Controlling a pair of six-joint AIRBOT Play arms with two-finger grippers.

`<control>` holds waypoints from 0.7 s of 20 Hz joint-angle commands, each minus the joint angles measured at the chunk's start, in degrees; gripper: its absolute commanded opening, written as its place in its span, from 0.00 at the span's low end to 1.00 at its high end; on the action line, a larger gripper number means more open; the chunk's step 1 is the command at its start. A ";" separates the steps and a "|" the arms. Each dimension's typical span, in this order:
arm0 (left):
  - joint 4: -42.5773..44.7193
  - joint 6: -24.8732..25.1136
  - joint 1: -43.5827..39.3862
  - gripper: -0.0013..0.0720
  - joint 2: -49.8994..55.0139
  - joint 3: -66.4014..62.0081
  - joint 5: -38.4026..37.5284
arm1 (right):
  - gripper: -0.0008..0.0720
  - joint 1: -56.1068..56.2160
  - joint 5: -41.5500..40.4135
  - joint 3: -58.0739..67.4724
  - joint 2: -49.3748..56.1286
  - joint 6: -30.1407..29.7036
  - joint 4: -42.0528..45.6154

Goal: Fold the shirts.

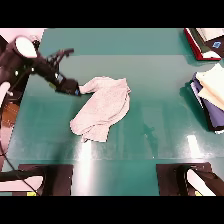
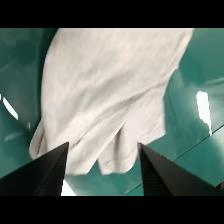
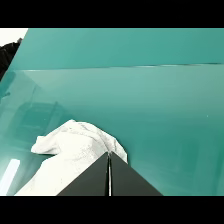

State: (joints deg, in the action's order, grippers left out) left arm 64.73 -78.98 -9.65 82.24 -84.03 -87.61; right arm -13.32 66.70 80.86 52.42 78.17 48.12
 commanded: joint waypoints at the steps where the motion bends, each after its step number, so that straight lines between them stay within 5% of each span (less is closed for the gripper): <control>1: 5.01 -0.07 1.25 0.70 -7.08 18.69 7.96 | 0.03 0.00 -0.87 -0.24 0.04 0.00 -0.02; 6: 4.96 -0.17 1.25 0.72 -10.36 35.39 14.69 | 0.03 0.00 -0.87 -0.24 0.04 0.00 -0.04; 13: -3.43 -2.03 1.22 0.71 -10.34 38.62 24.76 | 0.03 0.00 -0.07 -0.24 0.04 0.00 -0.07; 14: -3.52 -2.05 1.22 0.64 -10.34 38.62 25.24 | 0.03 0.00 -0.04 -0.24 0.04 0.00 -0.07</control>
State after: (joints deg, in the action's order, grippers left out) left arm 64.73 -80.73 -8.47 72.03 -46.44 -66.32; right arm -13.32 66.39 80.64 52.47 78.15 48.07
